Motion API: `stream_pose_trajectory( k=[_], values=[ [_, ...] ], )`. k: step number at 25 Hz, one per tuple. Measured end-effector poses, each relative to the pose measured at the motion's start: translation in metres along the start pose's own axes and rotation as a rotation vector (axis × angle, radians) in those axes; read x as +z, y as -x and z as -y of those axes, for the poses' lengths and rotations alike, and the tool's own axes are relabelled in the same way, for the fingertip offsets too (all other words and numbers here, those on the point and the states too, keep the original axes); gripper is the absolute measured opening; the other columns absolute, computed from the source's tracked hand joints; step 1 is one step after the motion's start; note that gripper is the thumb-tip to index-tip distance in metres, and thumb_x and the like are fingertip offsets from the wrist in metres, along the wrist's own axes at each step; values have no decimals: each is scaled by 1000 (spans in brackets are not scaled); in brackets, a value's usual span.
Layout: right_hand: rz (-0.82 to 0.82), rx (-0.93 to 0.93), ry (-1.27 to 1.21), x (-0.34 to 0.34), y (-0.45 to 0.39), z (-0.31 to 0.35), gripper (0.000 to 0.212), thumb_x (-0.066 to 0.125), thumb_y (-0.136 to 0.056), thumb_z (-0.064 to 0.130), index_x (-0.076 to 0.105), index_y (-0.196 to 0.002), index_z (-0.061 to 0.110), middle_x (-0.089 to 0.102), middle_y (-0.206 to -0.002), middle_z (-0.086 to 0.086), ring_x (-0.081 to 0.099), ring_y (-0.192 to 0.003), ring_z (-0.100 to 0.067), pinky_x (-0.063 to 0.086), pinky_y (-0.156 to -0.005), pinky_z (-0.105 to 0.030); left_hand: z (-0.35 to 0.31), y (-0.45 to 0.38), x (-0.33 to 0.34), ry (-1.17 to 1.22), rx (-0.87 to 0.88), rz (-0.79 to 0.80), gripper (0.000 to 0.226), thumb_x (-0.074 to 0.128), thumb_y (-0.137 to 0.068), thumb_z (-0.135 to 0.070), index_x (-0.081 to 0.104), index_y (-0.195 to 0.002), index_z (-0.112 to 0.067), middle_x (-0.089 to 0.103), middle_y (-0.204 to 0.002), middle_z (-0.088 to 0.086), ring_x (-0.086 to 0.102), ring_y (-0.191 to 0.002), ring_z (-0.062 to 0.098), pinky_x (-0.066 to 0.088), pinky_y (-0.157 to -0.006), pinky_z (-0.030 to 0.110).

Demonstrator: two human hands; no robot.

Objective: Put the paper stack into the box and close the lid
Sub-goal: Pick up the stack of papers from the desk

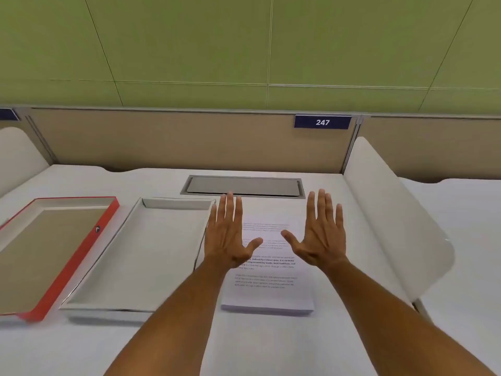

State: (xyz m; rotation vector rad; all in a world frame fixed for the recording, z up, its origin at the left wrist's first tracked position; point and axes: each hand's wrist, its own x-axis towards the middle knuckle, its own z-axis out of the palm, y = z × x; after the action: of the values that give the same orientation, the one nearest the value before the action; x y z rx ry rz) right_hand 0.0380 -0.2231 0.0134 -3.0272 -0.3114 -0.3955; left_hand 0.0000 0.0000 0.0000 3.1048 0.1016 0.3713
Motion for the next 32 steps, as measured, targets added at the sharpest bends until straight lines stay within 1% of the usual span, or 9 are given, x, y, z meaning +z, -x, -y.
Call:
stream_pose_trajectory(
  k=[7, 9, 12, 18, 20, 23, 27, 29, 32],
  values=[
    [87, 38, -21, 41, 7, 2, 107, 11, -77, 83, -14, -154, 13, -10, -165, -14, -7, -153, -33, -3, -124, -48, 1, 10, 45, 133, -16, 136, 107, 31, -78, -79, -29, -144, -21, -26, -159, 9, -21, -147, 29, -1, -121, 49],
    [161, 92, -96, 50, 7, 3, 102, 28, -84, 75, -3, -156, 11, 11, -165, -17, 15, -151, -35, 13, -122, -46, 4, 9, 56, 219, -66, 221, 109, 43, -79, -73, -19, -150, -19, -21, -161, 9, -14, -149, 30, 6, -121, 47],
    [221, 223, -232, 62, 6, 5, 85, 49, -87, 58, 26, -149, 5, 48, -143, -18, 48, -129, -33, 39, -106, -44, 7, 4, 69, 365, -223, 377, 108, 59, -79, -61, -3, -153, -13, 0, -163, 12, 5, -150, 33, 23, -117, 46],
    [386, 534, -506, 78, -3, 10, 58, 61, -87, 45, 50, -129, 6, 59, -130, -18, 56, -119, -37, 47, -93, -41, 8, -11, 81, 581, -457, 417, 94, 68, -78, -46, 19, -149, -9, 34, -144, 19, 33, -136, 36, 37, -108, 45],
    [434, 591, -543, 80, -12, 9, 59, 65, -85, 46, 53, -125, 5, 60, -128, -18, 58, -116, -37, 48, -92, -40, 9, -17, 80, 618, -533, 419, 89, 71, -76, -43, 26, -145, -9, 40, -139, 18, 43, -129, 35, 44, -99, 42],
    [478, 709, -690, 85, -24, 1, 59, 74, -78, 43, 56, -117, 3, 63, -122, -17, 61, -110, -37, 53, -94, -43, 15, -27, 77, 681, -624, 439, 69, 75, -74, -36, 43, -128, -7, 57, -123, 13, 60, -106, 28, 49, -72, 30],
    [535, 834, -962, 91, -35, -9, 64, 80, -72, 38, 57, -118, 0, 65, -119, -20, 67, -104, -39, 57, -89, -52, 25, -39, 77, 824, -719, 479, 45, 73, -77, -31, 60, -109, -2, 68, -106, 7, 63, -80, 19, 53, -63, 28],
    [567, 840, -1027, 92, -36, -9, 64, 80, -73, 37, 57, -120, 0, 67, -118, -21, 68, -102, -40, 58, -88, -53, 28, -42, 77, 896, -747, 515, 37, 73, -80, -29, 62, -104, -3, 71, -106, 11, 62, -67, 14, 48, -51, 22],
    [543, 800, -963, 93, -38, -9, 60, 79, -73, 39, 61, -117, 1, 70, -113, -18, 69, -99, -38, 58, -88, -51, 31, -46, 78, 955, -745, 561, 36, 71, -83, -27, 60, -108, -3, 70, -107, 14, 61, -68, 15, 45, -50, 22]
  ],
)
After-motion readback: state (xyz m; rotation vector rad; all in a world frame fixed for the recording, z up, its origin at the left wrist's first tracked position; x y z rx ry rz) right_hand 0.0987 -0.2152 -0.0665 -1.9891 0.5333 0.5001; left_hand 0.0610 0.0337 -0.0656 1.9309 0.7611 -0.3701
